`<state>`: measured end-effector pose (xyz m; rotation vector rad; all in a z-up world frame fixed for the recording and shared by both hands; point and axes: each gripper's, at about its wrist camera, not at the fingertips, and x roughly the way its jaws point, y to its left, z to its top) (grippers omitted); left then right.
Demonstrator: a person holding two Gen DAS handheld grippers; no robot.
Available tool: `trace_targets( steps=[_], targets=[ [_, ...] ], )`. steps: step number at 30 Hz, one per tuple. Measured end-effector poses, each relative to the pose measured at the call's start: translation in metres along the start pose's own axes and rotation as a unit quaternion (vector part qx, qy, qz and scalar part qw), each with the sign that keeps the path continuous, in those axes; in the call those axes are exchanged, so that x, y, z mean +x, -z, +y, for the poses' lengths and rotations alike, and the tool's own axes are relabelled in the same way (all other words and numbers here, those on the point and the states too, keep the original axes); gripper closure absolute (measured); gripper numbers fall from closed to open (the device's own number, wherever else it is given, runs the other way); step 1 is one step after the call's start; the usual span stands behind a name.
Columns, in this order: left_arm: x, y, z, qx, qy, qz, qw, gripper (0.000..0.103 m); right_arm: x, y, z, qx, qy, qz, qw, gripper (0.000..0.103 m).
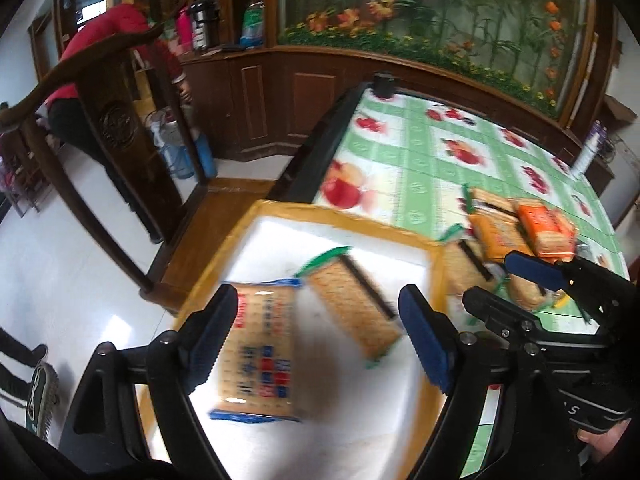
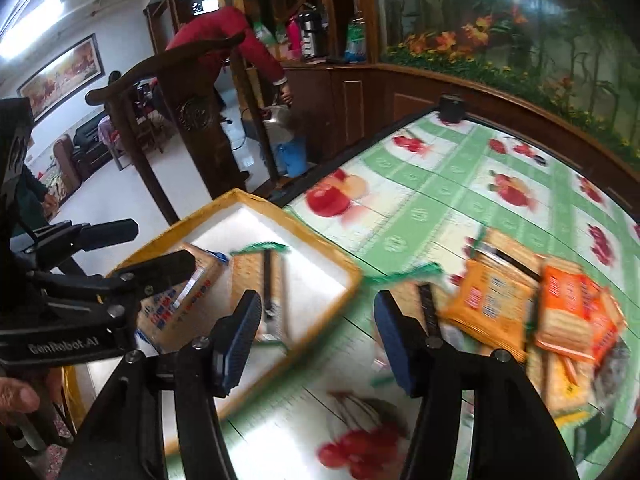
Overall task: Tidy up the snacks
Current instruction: 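Move both tools back over the snack pile on the table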
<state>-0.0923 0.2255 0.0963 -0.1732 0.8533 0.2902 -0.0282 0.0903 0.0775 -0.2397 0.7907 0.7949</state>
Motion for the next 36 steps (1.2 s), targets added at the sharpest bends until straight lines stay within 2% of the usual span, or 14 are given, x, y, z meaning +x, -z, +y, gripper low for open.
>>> trace_targets(
  steps=[6, 9, 15, 22, 25, 30, 36],
  targets=[
    [-0.004, -0.004, -0.051, 0.039, 0.017, -0.004, 0.9991, 0.020, -0.024, 0.025, -0.048, 0.032, 0.054, -0.001, 0.998, 0.043],
    [-0.004, -0.005, -0.079, 0.057, 0.028, -0.002, 0.9980, 0.019, -0.037, 0.038, -0.072, 0.053, 0.067, -0.002, 0.996, 0.043],
    [0.003, -0.009, -0.122, 0.068, 0.050, 0.003, 0.9964, 0.017, -0.060, 0.065, -0.116, 0.084, 0.106, 0.002, 0.991, 0.042],
    [0.028, -0.020, -0.166, 0.099, 0.042, 0.025, 0.9939, 0.017, -0.079, 0.089, -0.151, 0.123, 0.114, 0.003, 0.986, 0.042],
    [0.048, -0.030, -0.176, 0.104, 0.033, 0.044, 0.9930, 0.017, -0.083, 0.095, -0.159, 0.137, 0.101, 0.000, 0.985, 0.042],
    [0.088, -0.042, -0.183, 0.092, 0.060, 0.097, 0.9893, 0.017, -0.084, 0.097, -0.162, 0.139, 0.094, -0.002, 0.986, 0.042],
    [0.117, -0.046, -0.198, 0.106, 0.059, 0.121, 0.9852, 0.017, -0.079, 0.095, -0.167, 0.142, 0.092, 0.003, 0.986, 0.041]
  ],
)
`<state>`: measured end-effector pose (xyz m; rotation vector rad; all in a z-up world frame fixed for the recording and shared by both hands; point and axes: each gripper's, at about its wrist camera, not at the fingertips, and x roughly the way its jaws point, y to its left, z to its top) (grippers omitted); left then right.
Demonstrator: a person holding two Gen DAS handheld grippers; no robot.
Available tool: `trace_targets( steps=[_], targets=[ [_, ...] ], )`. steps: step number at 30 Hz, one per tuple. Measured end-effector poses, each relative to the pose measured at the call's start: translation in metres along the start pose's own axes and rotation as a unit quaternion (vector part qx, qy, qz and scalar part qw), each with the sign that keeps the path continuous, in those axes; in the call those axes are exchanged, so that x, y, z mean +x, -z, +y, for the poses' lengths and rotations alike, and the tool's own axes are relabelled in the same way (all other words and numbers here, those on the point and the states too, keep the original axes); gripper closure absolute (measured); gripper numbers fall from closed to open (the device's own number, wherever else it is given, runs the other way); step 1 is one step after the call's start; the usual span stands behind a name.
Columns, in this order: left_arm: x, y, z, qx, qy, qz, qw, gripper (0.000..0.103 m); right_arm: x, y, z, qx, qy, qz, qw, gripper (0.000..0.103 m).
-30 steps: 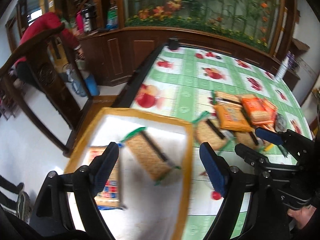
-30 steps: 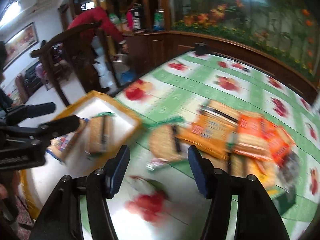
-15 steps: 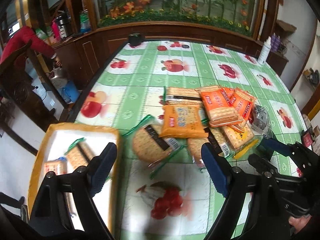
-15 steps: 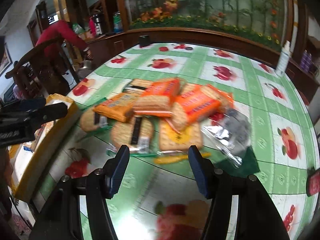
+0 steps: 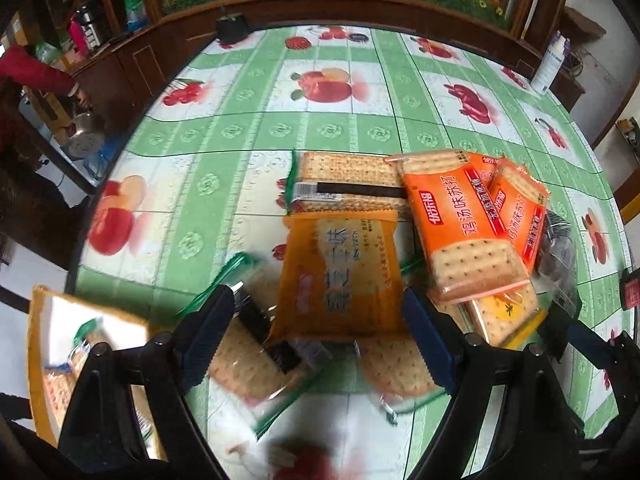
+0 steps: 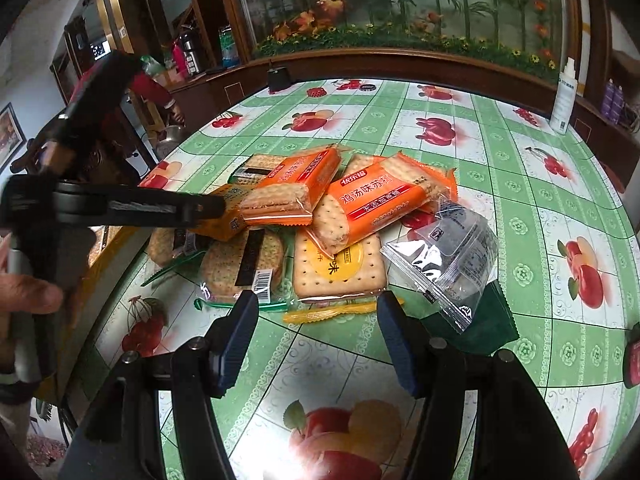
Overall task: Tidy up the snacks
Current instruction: 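Move both tools back over the snack pile on the table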
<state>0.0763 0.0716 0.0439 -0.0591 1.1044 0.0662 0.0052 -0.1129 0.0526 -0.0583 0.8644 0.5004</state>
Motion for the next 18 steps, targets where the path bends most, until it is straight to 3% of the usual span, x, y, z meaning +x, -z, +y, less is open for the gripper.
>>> trace_targets(
  steps=[2, 13, 18],
  targets=[
    [0.005, -0.003, -0.002, -0.001, 0.018, 0.006, 0.9998, 0.017, 0.001, -0.001, -0.002, 0.002, 0.001, 0.001, 1.000, 0.041],
    [0.024, -0.013, -0.012, 0.027, 0.007, 0.014, 0.9995, 0.018, 0.005, -0.020, -0.001, 0.004, 0.007, -0.007, 1.000, 0.041],
    [0.031, -0.012, -0.012, 0.029, 0.019, 0.018, 0.9992, 0.032, 0.009, -0.029, -0.004, 0.009, 0.010, -0.007, 1.000, 0.040]
  ],
)
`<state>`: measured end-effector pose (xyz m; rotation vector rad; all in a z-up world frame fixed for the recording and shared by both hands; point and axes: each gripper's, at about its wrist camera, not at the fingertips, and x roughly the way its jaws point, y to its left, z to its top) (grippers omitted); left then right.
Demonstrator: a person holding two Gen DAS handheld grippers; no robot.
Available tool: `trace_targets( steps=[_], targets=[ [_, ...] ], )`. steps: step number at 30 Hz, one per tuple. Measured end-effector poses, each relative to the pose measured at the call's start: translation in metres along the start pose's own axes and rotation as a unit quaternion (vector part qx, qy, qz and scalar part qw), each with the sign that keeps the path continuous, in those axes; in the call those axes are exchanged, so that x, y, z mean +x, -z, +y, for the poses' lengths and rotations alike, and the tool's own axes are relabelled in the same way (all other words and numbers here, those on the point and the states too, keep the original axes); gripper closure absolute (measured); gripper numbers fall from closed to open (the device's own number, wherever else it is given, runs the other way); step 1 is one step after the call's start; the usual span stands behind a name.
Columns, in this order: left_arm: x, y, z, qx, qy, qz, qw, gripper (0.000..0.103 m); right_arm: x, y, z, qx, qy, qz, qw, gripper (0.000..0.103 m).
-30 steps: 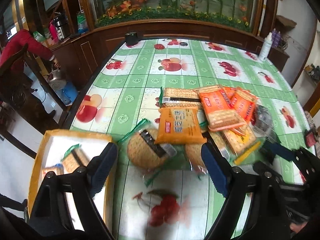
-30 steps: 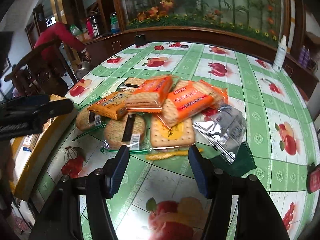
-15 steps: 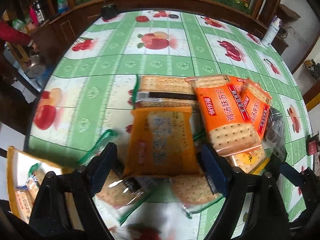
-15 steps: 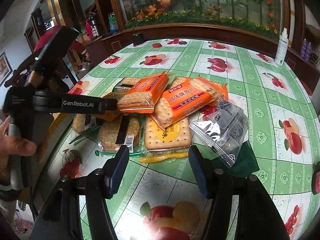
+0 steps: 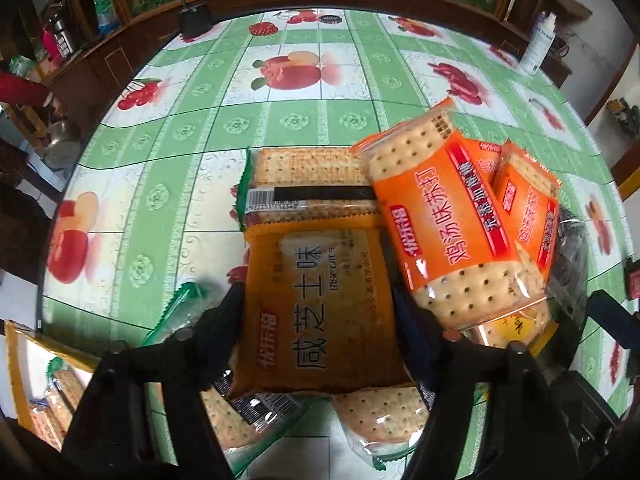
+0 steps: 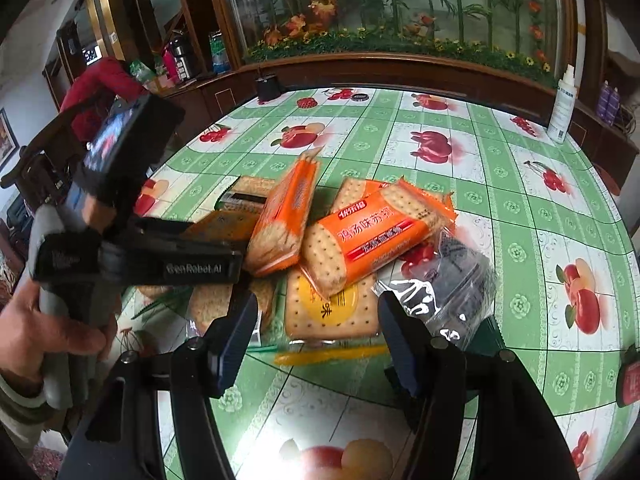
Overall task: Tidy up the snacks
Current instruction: 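Move both tools back over the snack pile on the table, then grasp the orange cheese biscuit pack with the left gripper while the right grasps an orange soda cracker pack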
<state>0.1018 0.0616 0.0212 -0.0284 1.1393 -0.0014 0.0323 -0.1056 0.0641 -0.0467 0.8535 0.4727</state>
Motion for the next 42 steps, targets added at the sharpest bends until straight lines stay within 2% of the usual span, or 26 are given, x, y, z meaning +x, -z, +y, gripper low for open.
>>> trace_targets(
  steps=[4, 12, 18, 22, 25, 27, 28, 29, 34, 37, 38, 39, 42],
  targets=[
    [-0.005, 0.001, 0.000, 0.002, 0.001, -0.006, 1.0000, 0.032, 0.000, -0.004, -0.001, 0.000, -0.004, -0.006, 1.000, 0.040],
    [-0.039, 0.006, 0.015, 0.012, -0.027, -0.041, 0.9987, 0.032, 0.015, -0.033, 0.014, -0.016, 0.014, -0.015, 1.000, 0.040],
    [-0.059, 0.017, 0.037, 0.009, -0.032, -0.050, 0.9982, 0.032, 0.046, -0.057, 0.034, -0.036, 0.040, 0.010, 0.998, 0.039],
    [-0.075, 0.026, 0.051, 0.010, -0.033, -0.063, 0.9974, 0.032, 0.072, -0.064, 0.049, -0.043, 0.067, 0.032, 0.996, 0.028],
    [-0.081, 0.030, 0.060, 0.006, -0.029, -0.068, 0.9972, 0.032, 0.092, -0.065, 0.055, -0.051, 0.099, 0.051, 0.993, 0.028],
    [-0.084, 0.033, 0.065, 0.004, -0.032, -0.072, 0.9969, 0.032, 0.100, -0.064, 0.057, -0.056, 0.103, 0.058, 0.991, 0.029],
    [-0.085, 0.034, 0.067, 0.002, -0.031, -0.073, 0.9969, 0.032, 0.105, -0.062, 0.056, -0.056, 0.098, 0.064, 0.991, 0.031],
    [-0.085, 0.035, 0.069, 0.000, -0.030, -0.073, 0.9969, 0.032, 0.107, -0.060, 0.056, -0.058, 0.095, 0.068, 0.991, 0.039],
    [-0.086, 0.041, 0.073, -0.005, -0.024, -0.074, 0.9969, 0.032, 0.089, -0.052, 0.049, -0.051, 0.060, 0.054, 0.995, 0.042],
    [-0.089, 0.045, 0.071, -0.006, -0.021, -0.078, 0.9967, 0.032, 0.066, -0.043, 0.047, -0.044, 0.027, 0.039, 0.998, 0.050],
    [-0.091, 0.047, 0.070, -0.005, -0.021, -0.080, 0.9966, 0.032, 0.061, -0.041, 0.050, -0.047, 0.024, 0.035, 0.998, 0.056],
    [-0.091, 0.049, 0.068, -0.003, -0.021, -0.080, 0.9965, 0.032, 0.056, -0.039, 0.053, -0.050, 0.024, 0.032, 0.998, 0.076],
    [-0.091, 0.053, 0.065, -0.001, -0.017, -0.079, 0.9967, 0.032, 0.054, -0.032, 0.062, -0.064, 0.015, 0.044, 0.997, 0.081]
  ],
)
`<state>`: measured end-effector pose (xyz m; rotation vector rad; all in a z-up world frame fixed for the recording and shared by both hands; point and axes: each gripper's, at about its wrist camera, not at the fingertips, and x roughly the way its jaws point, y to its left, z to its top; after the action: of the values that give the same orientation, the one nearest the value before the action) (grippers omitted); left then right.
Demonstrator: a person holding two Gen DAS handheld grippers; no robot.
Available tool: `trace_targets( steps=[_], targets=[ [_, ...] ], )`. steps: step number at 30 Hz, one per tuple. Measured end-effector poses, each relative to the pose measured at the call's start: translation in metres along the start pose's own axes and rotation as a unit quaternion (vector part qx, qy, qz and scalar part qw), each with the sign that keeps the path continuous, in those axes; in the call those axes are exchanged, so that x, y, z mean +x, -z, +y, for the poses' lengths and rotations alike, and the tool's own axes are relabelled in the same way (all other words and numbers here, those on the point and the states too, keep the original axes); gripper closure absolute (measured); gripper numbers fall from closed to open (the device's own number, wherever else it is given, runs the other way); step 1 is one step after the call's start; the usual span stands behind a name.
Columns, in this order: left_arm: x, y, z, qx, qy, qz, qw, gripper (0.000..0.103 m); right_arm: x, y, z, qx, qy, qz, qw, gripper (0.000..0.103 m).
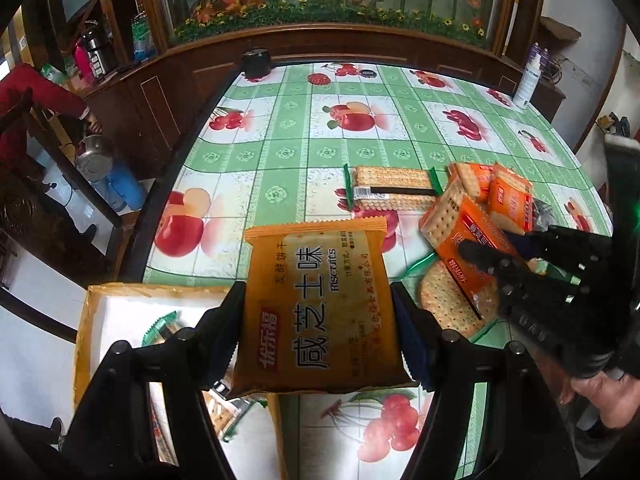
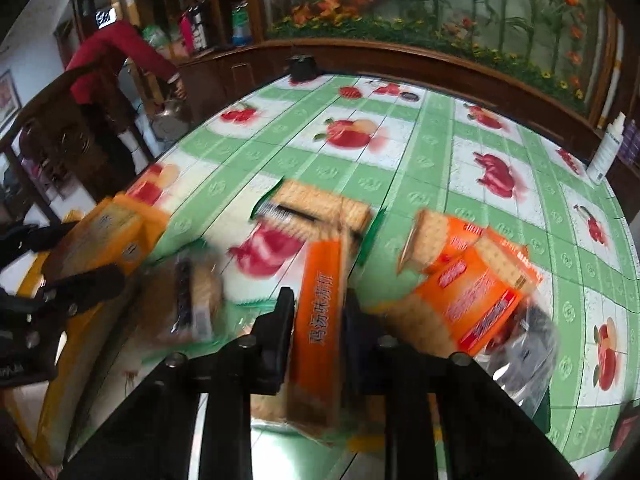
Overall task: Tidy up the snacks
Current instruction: 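Grasp the orange cheese biscuit pack with the left gripper while the right grasps an orange soda cracker pack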
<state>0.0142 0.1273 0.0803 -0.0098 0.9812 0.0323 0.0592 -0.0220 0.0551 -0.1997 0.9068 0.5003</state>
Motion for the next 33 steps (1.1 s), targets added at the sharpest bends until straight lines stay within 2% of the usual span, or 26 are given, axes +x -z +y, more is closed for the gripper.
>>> trace_targets(
  steps=[4, 5, 6, 8, 13, 17, 21, 25, 28, 29, 31, 33],
  targets=[
    [-0.003, 0.006, 0.000, -0.005, 0.003, 0.002, 1.0000, 0.032, -0.001, 0.004, -0.003, 0.014, -0.005, 0.001, 1.000, 0.080],
    [-0.004, 0.007, 0.000, -0.006, 0.004, 0.001, 1.0000, 0.032, 0.000, 0.004, -0.005, 0.019, -0.011, 0.004, 1.000, 0.076],
    [-0.006, 0.008, 0.001, -0.008, 0.005, -0.001, 1.0000, 0.032, 0.000, 0.004, -0.006, 0.023, -0.014, 0.009, 1.000, 0.061],
    [-0.008, 0.008, 0.002, -0.009, 0.009, -0.003, 0.9999, 0.032, 0.003, 0.005, -0.005, 0.019, -0.003, 0.018, 1.000, 0.045],
    [-0.012, 0.008, 0.002, -0.009, 0.014, -0.007, 0.9998, 0.032, 0.011, 0.005, -0.006, 0.017, 0.001, 0.034, 0.999, 0.044],
    [-0.013, 0.009, 0.005, -0.012, 0.021, -0.007, 0.9997, 0.032, 0.005, 0.002, 0.001, -0.025, 0.064, 0.040, 0.997, 0.043],
    [-0.014, 0.008, 0.005, -0.015, 0.026, -0.009, 0.9995, 0.032, 0.002, -0.001, 0.017, -0.081, 0.122, 0.035, 0.989, 0.029],
    [-0.013, 0.009, 0.005, -0.015, 0.030, -0.007, 0.9994, 0.032, 0.023, 0.004, 0.026, -0.114, 0.159, 0.059, 0.979, 0.028],
    [-0.013, 0.009, 0.006, -0.016, 0.030, -0.009, 0.9994, 0.032, 0.022, 0.005, 0.016, -0.096, 0.142, 0.055, 0.984, 0.029],
    [-0.013, 0.008, 0.007, -0.017, 0.029, -0.009, 0.9994, 0.032, 0.022, 0.006, 0.013, -0.095, 0.142, 0.055, 0.984, 0.032],
    [-0.011, 0.008, 0.008, -0.020, 0.031, -0.007, 0.9993, 0.032, 0.019, 0.008, 0.010, -0.102, 0.152, 0.048, 0.982, 0.044],
    [-0.011, 0.008, 0.007, -0.020, 0.033, -0.006, 0.9992, 0.032, 0.015, 0.011, 0.006, -0.096, 0.141, 0.043, 0.984, 0.045]
  ],
)
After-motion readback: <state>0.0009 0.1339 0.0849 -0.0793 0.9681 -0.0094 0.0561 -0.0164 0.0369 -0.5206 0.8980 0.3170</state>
